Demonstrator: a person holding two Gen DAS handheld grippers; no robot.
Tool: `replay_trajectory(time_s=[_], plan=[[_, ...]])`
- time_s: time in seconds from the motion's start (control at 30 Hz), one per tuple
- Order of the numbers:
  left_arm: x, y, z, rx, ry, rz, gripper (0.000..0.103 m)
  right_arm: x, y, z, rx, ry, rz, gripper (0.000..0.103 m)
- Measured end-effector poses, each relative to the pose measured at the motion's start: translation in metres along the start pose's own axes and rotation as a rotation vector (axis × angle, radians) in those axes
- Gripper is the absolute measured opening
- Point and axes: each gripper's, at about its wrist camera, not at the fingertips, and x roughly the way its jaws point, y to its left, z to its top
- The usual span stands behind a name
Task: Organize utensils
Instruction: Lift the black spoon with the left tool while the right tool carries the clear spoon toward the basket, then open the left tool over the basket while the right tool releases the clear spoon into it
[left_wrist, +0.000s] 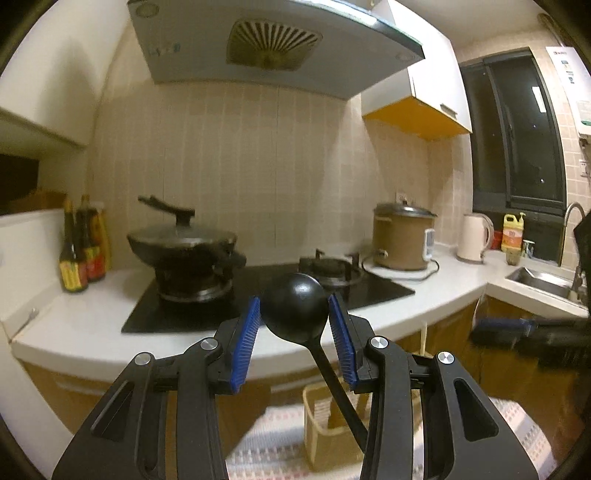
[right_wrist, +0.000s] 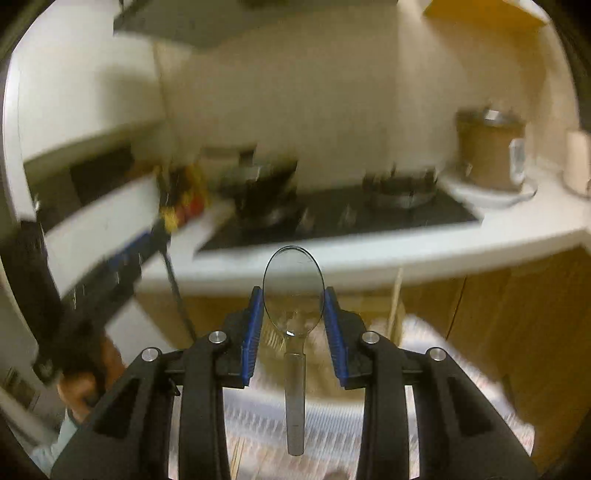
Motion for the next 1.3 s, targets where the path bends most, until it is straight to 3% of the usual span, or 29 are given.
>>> replay_trajectory(time_s=[0.17, 0.37, 0.63, 1.03, 1.1, 1.13, 1.2, 1.3], plan=[[0.027, -0.012, 0.005, 0.048, -0.041, 0.029, 0.037, 0.006, -0.02, 0.027, 0.016, -0.17, -0.13, 0.029], [0.063, -0.012, -0.011, 0.055, -0.019, 0.022, 0.037, 0.035, -0.039, 0.027, 0.02, -0.25, -0.196, 0.029], [0.086, -0.012, -0.041, 0.075, -0.003, 0.025, 0.037, 0.076, -0.056, -0.003, -0.006, -0.23, -0.207, 0.029], [0.089, -0.011, -0.068, 0.069, 0.008, 0.003, 0.038, 0.085, -0.058, -0.036, -0.02, -0.207, -0.204, 0.03], [0.086, -0.009, -0.068, 0.068, 0.011, -0.005, 0.046, 0.082, -0.057, -0.037, -0.023, -0.195, -0.195, 0.031], [0.083, -0.009, -0.068, 0.067, 0.013, -0.012, 0.05, 0.08, -0.056, -0.039, -0.023, -0.191, -0.188, 0.033], [0.077, -0.007, -0.067, 0.066, 0.016, -0.018, 0.052, 0.075, -0.057, -0.04, -0.016, -0.176, -0.167, 0.067], [0.065, -0.003, -0.065, 0.066, 0.035, -0.015, 0.052, 0.062, -0.057, -0.042, -0.004, -0.167, -0.153, 0.068]])
